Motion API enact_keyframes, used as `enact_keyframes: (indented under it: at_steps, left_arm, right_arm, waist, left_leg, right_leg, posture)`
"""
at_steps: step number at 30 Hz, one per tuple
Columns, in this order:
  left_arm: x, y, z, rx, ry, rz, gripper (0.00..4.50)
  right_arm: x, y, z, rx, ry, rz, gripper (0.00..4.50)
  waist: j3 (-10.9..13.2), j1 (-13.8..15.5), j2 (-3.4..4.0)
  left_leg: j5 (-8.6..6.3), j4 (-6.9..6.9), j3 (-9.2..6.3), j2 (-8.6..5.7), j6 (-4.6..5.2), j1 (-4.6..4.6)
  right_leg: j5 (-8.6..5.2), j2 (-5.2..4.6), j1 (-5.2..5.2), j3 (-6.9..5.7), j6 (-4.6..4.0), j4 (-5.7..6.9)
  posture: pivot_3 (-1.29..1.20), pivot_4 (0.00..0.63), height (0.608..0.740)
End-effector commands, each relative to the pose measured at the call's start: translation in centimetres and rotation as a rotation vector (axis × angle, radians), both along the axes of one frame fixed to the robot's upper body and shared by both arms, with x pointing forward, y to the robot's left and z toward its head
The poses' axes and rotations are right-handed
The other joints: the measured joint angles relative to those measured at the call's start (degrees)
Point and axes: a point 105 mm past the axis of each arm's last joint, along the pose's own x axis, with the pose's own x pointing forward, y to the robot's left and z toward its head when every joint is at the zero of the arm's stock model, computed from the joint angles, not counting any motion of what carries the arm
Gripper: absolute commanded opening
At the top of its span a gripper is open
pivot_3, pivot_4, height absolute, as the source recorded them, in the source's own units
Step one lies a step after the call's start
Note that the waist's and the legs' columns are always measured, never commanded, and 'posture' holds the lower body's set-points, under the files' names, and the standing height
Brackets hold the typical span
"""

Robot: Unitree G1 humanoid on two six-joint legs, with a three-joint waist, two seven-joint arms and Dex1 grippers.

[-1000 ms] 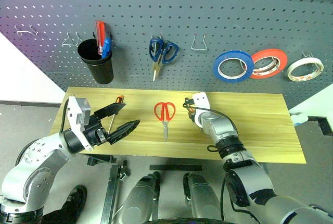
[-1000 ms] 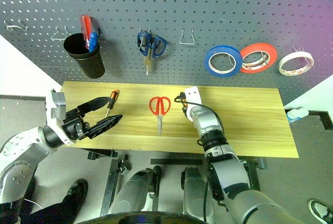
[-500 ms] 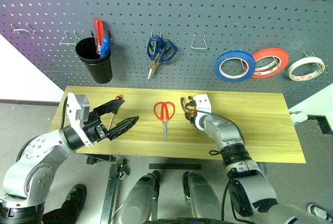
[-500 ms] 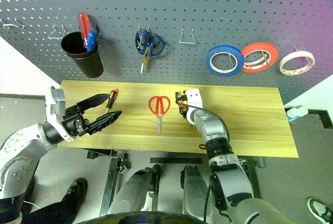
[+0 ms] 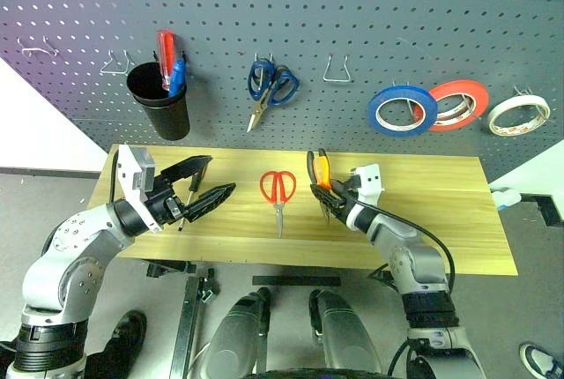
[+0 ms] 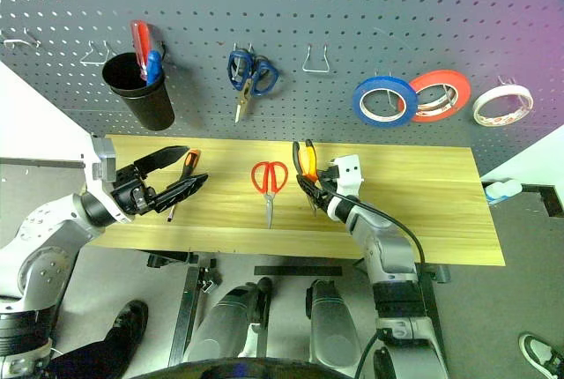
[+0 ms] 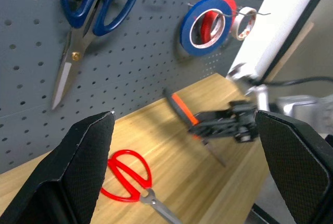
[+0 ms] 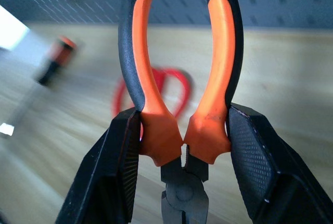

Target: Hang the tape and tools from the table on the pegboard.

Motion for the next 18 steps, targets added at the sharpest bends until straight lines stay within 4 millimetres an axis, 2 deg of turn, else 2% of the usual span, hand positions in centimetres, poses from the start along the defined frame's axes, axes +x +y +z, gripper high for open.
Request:
enact_keyframes:
  at_steps: [1,6,11,18]
  left_arm:
    - [0.3,-0.5,0.6,0.000,-0.051,-0.022,4.50]
    - [1.0,-0.8,1.3,-0.006,-0.080,-0.031,4.50]
    - [1.5,-1.2,1.7,-0.018,-0.102,-0.034,4.50]
    - [2.2,-1.8,2.2,-0.029,-0.137,-0.036,4.50]
  right_arm:
    - [-0.3,0.1,4.1,0.112,-0.175,0.024,2.12]
    - [-0.6,-0.1,6.1,0.156,-0.282,0.052,2.12]
    - [-0.9,0.8,7.7,0.198,-0.347,0.123,2.12]
    - [0.3,0.9,10.5,0.213,-0.435,0.139,2.12]
  waist:
    - [-0.2,0.0,-0.01]
    - [-1.0,0.0,-0.05]
    - [-2.9,-0.1,-0.02]
    - [-5.6,-0.1,0.00]
  left_leg:
    - [0.03,0.01,0.00,0.00,-0.05,0.00]
    - [0.10,0.01,0.00,0.00,-0.15,0.00]
    - [0.11,0.05,0.01,0.00,-0.17,0.02]
    - [0.19,0.11,0.01,0.01,-0.27,0.40]
  right_leg:
    - [0.00,0.00,0.00,-0.01,0.00,0.00]
    - [0.01,0.02,0.00,-0.04,0.00,0.02]
    - [0.02,0.03,0.01,-0.05,0.00,0.08]
    - [0.08,0.10,0.32,-0.05,-0.07,0.23]
  posture:
    - [-0.07,0.137,0.740]
    - [-0.08,0.096,0.740]
    - [-0.08,0.059,0.740]
    - [-0.08,0.023,0.740]
